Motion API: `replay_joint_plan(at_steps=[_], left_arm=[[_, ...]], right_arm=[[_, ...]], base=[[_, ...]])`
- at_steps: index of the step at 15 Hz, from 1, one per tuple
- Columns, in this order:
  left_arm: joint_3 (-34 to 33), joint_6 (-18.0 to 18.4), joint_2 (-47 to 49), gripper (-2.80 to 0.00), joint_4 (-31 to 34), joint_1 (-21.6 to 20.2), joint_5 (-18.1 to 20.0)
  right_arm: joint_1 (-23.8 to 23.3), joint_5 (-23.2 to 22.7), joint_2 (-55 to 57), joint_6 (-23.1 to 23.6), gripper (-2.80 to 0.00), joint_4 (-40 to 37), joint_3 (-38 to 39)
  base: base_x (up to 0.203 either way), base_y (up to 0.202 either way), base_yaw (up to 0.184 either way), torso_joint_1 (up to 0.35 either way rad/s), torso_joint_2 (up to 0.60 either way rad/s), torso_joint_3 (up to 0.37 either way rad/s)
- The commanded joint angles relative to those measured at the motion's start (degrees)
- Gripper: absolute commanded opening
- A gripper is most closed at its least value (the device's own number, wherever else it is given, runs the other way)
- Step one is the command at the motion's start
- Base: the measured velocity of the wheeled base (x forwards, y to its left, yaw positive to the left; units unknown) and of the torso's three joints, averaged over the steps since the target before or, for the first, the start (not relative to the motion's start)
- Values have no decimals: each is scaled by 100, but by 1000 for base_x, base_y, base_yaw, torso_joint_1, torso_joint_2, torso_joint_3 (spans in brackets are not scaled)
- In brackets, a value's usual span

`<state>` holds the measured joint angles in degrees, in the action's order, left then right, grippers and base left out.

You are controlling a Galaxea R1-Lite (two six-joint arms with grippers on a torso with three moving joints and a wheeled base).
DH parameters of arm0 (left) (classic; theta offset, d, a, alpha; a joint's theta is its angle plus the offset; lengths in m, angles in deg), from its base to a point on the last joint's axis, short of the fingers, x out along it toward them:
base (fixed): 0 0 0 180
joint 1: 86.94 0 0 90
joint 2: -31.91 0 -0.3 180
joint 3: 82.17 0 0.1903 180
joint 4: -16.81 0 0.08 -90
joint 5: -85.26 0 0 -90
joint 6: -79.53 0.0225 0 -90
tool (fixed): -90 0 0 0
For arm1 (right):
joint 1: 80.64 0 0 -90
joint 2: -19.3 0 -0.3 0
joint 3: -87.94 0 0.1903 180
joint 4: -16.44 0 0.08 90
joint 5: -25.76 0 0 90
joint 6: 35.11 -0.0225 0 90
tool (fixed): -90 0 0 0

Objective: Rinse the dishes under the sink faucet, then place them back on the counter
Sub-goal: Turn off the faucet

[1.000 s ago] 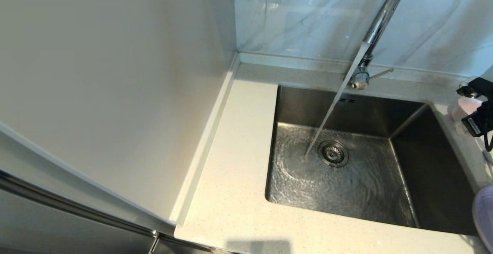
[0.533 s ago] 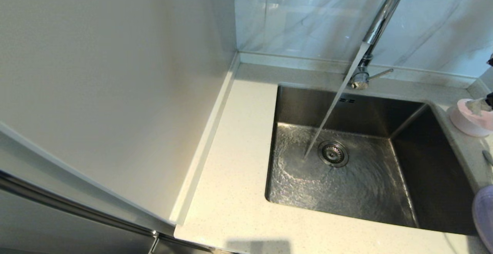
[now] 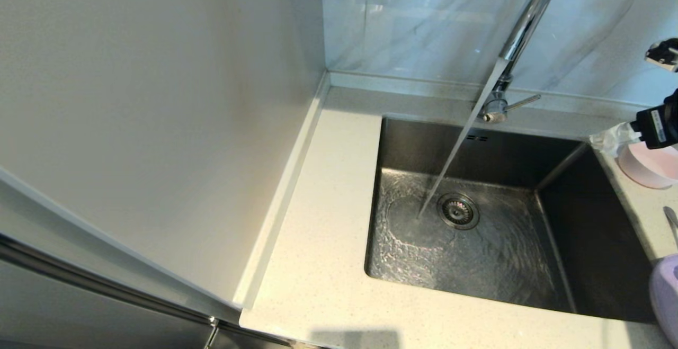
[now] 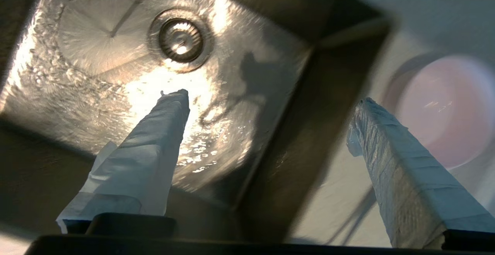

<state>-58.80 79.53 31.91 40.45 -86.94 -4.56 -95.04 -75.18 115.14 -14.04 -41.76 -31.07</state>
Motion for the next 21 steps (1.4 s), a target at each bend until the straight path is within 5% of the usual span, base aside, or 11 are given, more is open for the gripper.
replay_joint_plan(at_steps=[1,2,8,11,13,17,20,21], left_arm=[[0,0,0,-280,0,0,8],[0,0,0,-280,0,0,-1],[0,0,0,-280,0,0,8],[0,0,0,-280,0,0,-1],[0,0,0,-280,0,0,-1],[0,0,0,-280,0,0,-1],[0,0,0,-280,0,0,0],[0,0,0,-280,0,0,3]], right_arm=[[505,531,-81,-472,0,-297,129],[544,540,-56,-526,-280,-321,160],[496,531,496,-742,-280,-504,-211],[485,553,840,-811,-280,-1979,-722],[497,414,1137,-1074,-280,-2177,-994],[442,-1875,1706,-2191,-280,-2049,-1547],[215,-3116,1938,-2330,-280,-1188,-1600],[202,-3162,1974,-2345,-280,-1114,-1638]], base=[[0,0,0,0,0,0],[0,0,0,0,0,0],[0,0,0,0,0,0],[0,0,0,0,0,0],[0,0,0,0,0,0],[0,0,0,0,0,0],[0,0,0,0,0,0],[0,0,0,0,0,0]])
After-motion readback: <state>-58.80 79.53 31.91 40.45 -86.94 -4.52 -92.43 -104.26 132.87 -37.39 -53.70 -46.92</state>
